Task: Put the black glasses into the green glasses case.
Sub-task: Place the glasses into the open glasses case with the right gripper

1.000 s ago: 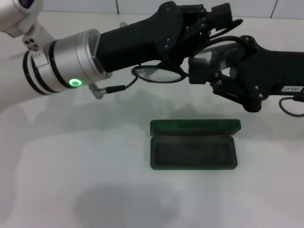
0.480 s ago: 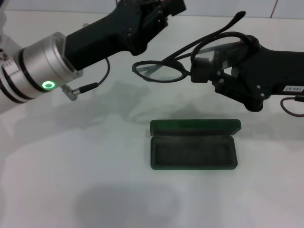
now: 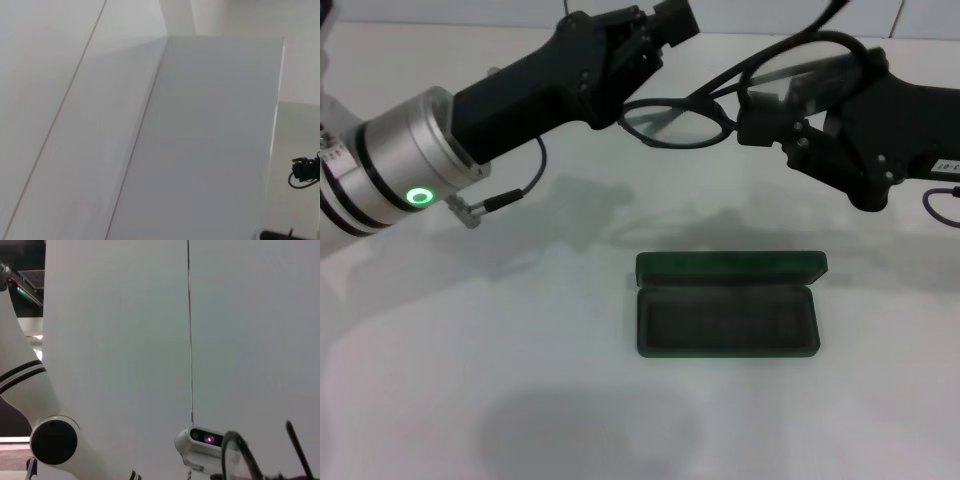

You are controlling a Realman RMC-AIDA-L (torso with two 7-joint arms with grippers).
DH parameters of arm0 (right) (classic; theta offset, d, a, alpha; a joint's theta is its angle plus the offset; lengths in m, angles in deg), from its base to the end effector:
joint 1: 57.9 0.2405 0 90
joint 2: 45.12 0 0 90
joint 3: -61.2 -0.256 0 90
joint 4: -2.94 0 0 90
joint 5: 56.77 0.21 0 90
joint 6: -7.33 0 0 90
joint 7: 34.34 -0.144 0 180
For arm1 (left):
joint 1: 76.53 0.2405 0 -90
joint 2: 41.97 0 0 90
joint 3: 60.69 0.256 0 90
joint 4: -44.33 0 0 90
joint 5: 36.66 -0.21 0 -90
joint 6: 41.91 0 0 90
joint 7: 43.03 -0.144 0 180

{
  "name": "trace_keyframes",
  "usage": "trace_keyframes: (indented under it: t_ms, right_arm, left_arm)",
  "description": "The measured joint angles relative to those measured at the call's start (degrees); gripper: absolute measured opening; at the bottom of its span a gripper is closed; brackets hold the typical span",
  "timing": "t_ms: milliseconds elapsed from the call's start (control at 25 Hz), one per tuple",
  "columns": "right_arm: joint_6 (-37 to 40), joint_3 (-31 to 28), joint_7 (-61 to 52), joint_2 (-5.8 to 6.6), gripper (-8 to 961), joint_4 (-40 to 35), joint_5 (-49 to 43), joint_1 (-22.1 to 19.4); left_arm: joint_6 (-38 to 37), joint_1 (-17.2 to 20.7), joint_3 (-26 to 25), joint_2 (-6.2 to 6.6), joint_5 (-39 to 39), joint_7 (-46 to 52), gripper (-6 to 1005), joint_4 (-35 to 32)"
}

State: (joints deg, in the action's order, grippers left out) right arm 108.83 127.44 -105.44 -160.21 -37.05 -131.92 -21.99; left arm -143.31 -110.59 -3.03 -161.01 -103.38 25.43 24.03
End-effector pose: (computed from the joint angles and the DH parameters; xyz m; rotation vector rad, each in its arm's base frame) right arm 0.1401 0.3322 0.0225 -2.8261 -0.0958 1.3507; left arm -0.1821 0.3244 0.0011 -2.4447 -0.4330 -1.6640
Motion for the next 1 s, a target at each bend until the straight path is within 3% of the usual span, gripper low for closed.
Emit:
trace_keyframes:
  t_ms: [240, 1000]
  right_arm:
    - [-0.24, -0.04, 0.17, -0.1, 57, -0.27, -0.16, 0.38]
    - [-0.43, -0.06, 0.16, -0.23, 54, -0.62, 0.32, 0.39]
  left_arm:
    - [1.37, -1.12, 1.15, -0.62, -0.51, -0.91, 28, 0.79]
    - [2.53, -1.66, 1.67, -0.67, -0.6, -2.39, 29, 2.83]
